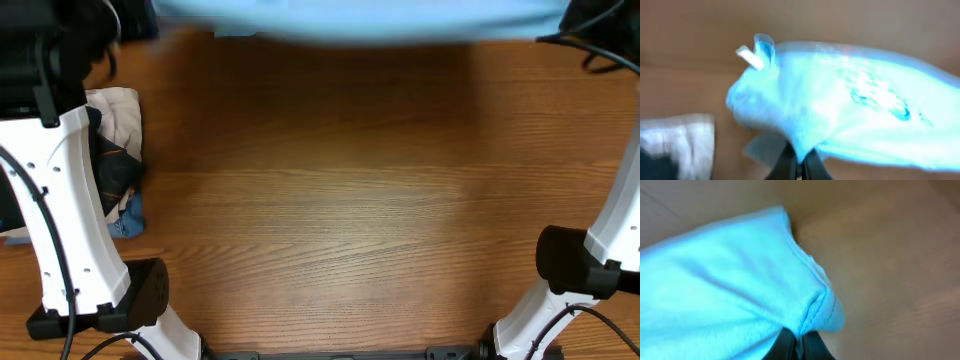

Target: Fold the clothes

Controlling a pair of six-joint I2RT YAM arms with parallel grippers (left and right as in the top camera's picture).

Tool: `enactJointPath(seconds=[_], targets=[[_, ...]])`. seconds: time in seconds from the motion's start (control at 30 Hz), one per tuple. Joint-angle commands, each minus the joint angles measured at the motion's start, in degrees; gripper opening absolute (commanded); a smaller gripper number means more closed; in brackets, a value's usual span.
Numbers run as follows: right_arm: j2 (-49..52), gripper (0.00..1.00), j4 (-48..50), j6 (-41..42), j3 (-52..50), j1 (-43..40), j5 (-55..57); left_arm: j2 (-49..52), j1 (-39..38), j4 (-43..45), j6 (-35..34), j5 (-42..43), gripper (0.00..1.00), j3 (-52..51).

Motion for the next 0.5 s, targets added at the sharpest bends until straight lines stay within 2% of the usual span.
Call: enactJointPath(seconds=[0.0,0.2,0.47], targets=[[3.6,0.05,-3.4,-0.3,-5.8,-0.5,4.2,4.4,-0.7,-8.0,1.7,0.6,0.04,-4.2],[5.0,0.04,-4.9,-1.4,-23.1,-1.0,4.2,9.2,-2.1,-14.3,3.5,0.6,0.04,-16.9],[5.0,0.04,-3.3,-1.3,-44.0,-3.3,4.1,9.9,-3.4,-13.5,4.8,0.6,0.04,-36.5]])
